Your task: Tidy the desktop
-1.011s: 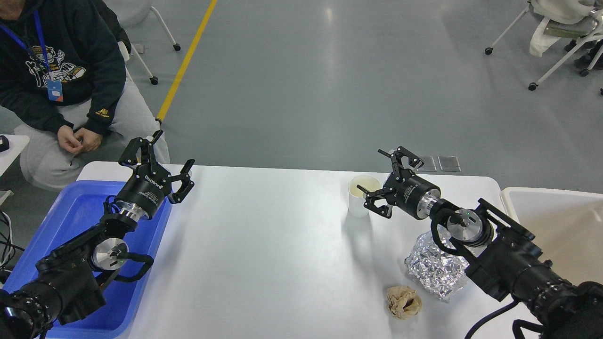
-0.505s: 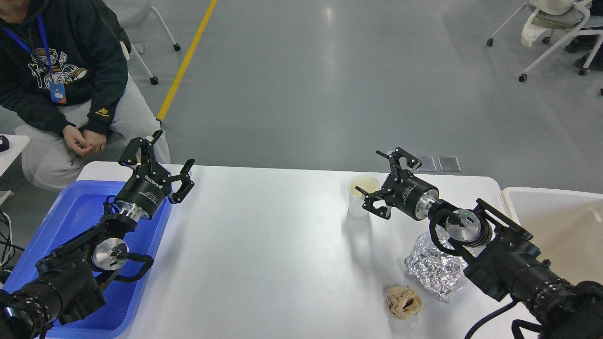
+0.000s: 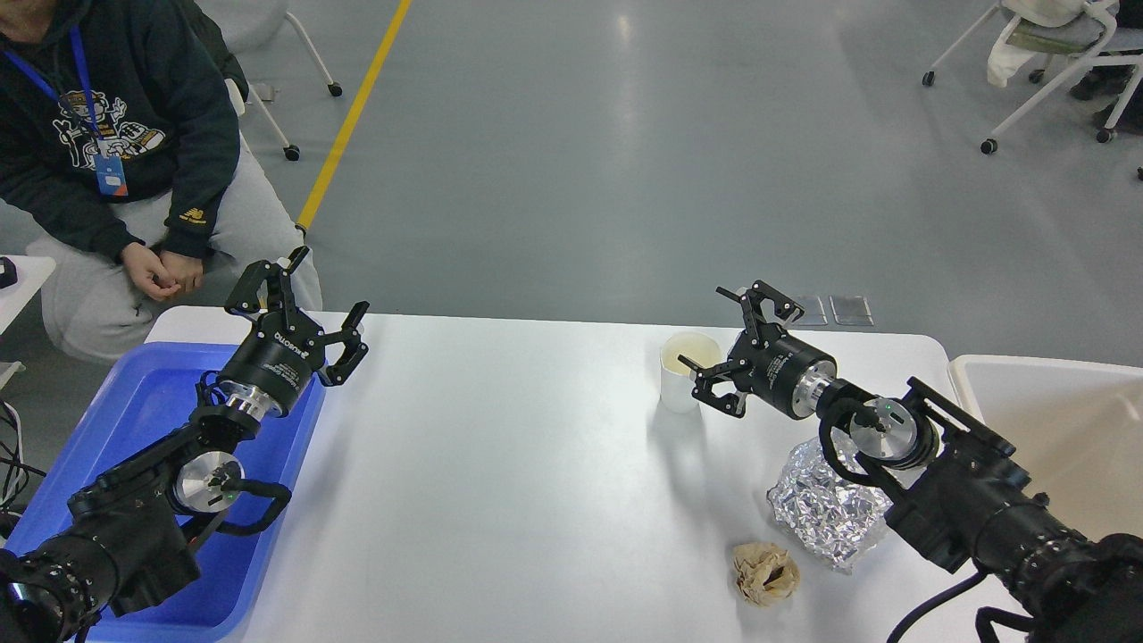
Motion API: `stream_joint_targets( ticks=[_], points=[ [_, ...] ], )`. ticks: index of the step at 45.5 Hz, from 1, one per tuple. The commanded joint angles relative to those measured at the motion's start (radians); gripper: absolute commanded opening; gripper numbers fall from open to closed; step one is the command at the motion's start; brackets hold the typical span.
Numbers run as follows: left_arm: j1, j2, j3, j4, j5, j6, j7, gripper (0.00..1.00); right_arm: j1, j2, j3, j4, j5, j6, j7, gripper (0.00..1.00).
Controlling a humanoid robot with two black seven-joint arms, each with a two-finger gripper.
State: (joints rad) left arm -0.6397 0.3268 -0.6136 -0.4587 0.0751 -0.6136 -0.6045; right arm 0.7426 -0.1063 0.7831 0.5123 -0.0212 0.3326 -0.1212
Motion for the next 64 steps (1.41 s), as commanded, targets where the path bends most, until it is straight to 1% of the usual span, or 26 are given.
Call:
stream_joint_targets(
  ticks=[1,8,23,32,41,54,64],
  points=[
    [0.000,0.000,0.000,0.000,0.000,0.000,0.000,1.00,0.004,-0.038,-0.059,0.043,-0.008,0.000,0.000,1.00],
    [0.000,0.000,0.000,0.000,0.000,0.000,0.002,1.00,0.027,-0.113,-0.085,0.121,-0.008,-0.007,-0.008,1.00],
    [-0.002,0.000,0.000,0.000,0.000,0.000,0.003,1.00,0.058,-0.300,-0.231,0.314,-0.042,-0.020,-0.009,1.00],
    [-0.002,0.000,0.000,0.000,0.000,0.000,0.003,1.00,0.058,-0.380,-0.295,0.486,-0.152,-0.102,-0.009,1.00],
    [-0.002,0.000,0.000,0.000,0.000,0.000,0.003,1.00,0.058,-0.455,-0.361,0.571,-0.198,-0.125,-0.009,1.00],
    [-0.002,0.000,0.000,0.000,0.000,0.000,0.003,1.00,0.058,-0.648,-0.424,0.733,-0.313,-0.133,-0.009,1.00],
    [-0.002,0.000,0.000,0.000,0.000,0.000,0.003,1.00,0.050,-0.811,-0.450,0.926,-0.316,-0.132,-0.009,1.00]
  ],
)
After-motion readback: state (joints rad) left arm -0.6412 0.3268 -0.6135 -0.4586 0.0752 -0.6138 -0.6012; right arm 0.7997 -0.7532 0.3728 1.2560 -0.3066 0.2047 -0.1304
